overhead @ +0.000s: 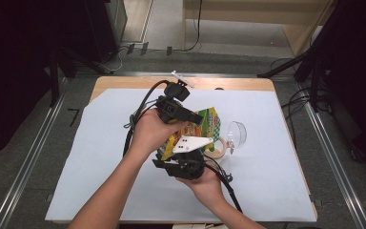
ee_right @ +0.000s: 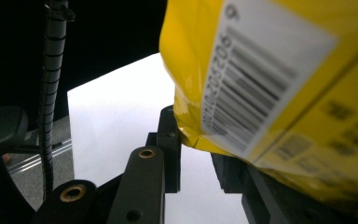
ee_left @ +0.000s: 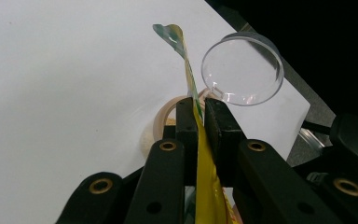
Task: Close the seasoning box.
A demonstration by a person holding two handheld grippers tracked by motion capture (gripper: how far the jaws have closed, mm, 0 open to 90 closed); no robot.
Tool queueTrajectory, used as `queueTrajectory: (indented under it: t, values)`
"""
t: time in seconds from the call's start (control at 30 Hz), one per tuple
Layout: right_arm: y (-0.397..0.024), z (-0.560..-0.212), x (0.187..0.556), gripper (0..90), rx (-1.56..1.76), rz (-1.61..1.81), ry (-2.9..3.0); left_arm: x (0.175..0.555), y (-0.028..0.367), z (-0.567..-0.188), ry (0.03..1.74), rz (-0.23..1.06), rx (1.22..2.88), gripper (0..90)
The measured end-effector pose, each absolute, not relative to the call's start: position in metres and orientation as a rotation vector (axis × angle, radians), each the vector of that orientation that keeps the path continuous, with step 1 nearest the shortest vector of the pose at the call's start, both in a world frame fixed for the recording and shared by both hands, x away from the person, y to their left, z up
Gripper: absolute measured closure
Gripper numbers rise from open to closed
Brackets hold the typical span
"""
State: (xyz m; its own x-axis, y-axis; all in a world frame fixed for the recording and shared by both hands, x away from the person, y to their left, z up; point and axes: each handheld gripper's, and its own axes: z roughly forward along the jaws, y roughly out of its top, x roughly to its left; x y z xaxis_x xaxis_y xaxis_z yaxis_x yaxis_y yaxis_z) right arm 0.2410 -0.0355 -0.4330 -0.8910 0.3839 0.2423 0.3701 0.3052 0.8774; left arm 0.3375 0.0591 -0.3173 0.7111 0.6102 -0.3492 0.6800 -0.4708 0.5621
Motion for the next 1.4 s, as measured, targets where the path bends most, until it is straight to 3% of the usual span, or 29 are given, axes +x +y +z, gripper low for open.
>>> queueTrajectory:
  t: [1.4]
  values:
    - [-0.0371,-0.4311,0.2398,76.5,0.741,1.709,2.518,0.3441,0.0580,-0.3180,0.982,-0.174,2.222,84.4]
